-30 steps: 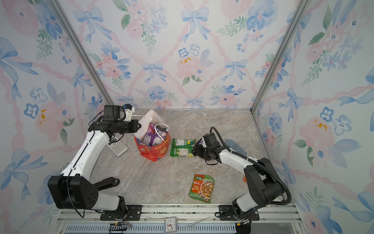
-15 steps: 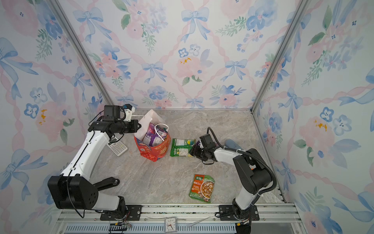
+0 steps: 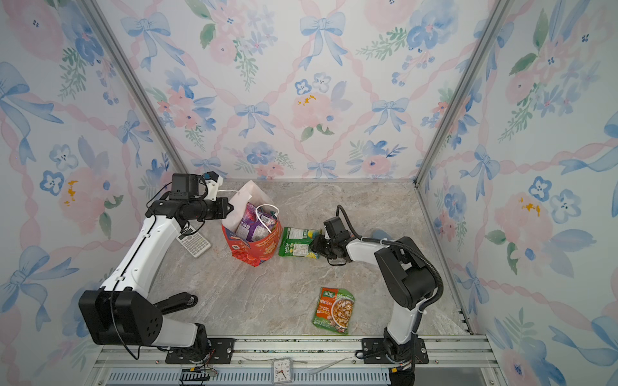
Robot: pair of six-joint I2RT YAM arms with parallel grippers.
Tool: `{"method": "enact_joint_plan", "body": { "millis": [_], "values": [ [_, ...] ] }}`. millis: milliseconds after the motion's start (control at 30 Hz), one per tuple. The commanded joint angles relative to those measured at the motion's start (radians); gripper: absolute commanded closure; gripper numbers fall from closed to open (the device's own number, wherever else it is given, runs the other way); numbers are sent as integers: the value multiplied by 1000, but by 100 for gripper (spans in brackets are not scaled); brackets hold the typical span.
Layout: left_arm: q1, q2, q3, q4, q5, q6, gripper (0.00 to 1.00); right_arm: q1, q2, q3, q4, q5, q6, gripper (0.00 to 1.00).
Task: Place the snacks into the paper bag
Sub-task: 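Lower the open right gripper onto the green packet and close it, then lift the green packet and carry it over the bag opening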
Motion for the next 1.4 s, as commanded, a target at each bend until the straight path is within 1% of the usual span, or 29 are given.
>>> {"method": "enact_joint_plan", "body": {
  "millis": [0, 133, 267, 433, 600, 667, 833, 967, 1133, 1367],
  "values": [
    [9, -13, -25, -11, -19, 0, 100, 16, 12, -2, 2, 32, 10, 65],
    [9, -4, -25, -10, -14, -2, 100, 21, -32, 21, -40, 54, -25, 83],
    [11, -5, -25, -11, -11, 0, 100, 33, -101, 45, -89, 80, -76, 91],
    [10, -5, -22, -11, -16, -3, 100, 54, -187, 97, -173, 105, -141, 98],
    [10, -5, -23, -11, -9, -1, 100, 70, -256, 152, -245, 108, -195, 99],
    [10, -10, -22, -11, -16, 0, 100, 74, -280, 182, -283, 114, -248, 99],
    [11, -3, -17, -10, -8, -3, 100, 83, -323, 304, -416, 134, -348, 99],
    [11, -6, -21, -10, -2, -3, 100, 85, -348, 396, -489, 159, -419, 99],
    [11, -10, -16, -11, -4, -3, 100, 84, -341, 541, -551, 190, -489, 99],
    [9, -8, -16, -10, 7, -4, 100, 89, -300, 737, -565, 201, -550, 100]
  ]
}}
